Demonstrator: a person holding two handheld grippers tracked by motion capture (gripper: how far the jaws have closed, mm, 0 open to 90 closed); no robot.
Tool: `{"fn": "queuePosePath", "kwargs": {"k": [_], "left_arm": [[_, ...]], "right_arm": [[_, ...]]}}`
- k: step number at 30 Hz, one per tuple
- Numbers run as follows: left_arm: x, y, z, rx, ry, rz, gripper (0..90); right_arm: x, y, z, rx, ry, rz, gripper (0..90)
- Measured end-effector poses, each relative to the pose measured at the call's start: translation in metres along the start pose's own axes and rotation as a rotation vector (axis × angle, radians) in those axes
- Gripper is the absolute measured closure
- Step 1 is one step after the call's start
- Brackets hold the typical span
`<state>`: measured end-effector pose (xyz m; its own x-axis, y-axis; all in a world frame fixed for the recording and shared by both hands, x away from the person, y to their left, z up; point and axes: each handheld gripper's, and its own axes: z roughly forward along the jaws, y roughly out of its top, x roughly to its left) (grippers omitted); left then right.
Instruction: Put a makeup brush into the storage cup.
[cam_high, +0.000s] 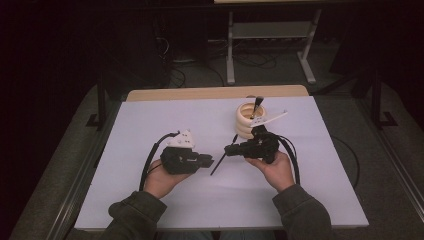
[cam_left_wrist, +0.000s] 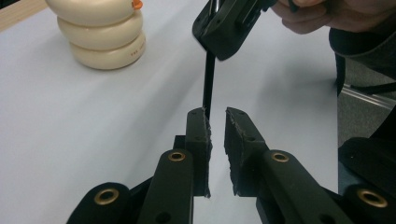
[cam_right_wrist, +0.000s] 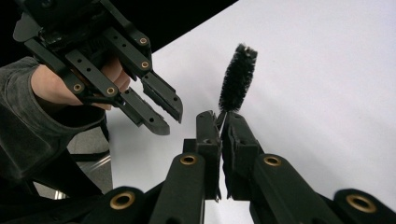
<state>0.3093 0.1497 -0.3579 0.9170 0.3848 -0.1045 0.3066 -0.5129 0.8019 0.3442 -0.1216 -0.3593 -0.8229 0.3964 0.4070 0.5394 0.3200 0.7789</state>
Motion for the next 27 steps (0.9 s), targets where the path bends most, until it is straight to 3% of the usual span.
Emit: {"fn": "queuePosePath", "kwargs": {"k": [11,27], "left_arm": [[0.002,-0.011,-0.01,-0.005,0.015,-0.037,74.1],[0.001,-0.037,-0.023,0.006,0.079,-0.079,66.6]], "right_arm": [[0.001,0.004,-0.013,0.025,-0.062,-0.016,84.7],[0.0,0.01,-0.03,0.042,-0.118,-0.022,84.7]]}}
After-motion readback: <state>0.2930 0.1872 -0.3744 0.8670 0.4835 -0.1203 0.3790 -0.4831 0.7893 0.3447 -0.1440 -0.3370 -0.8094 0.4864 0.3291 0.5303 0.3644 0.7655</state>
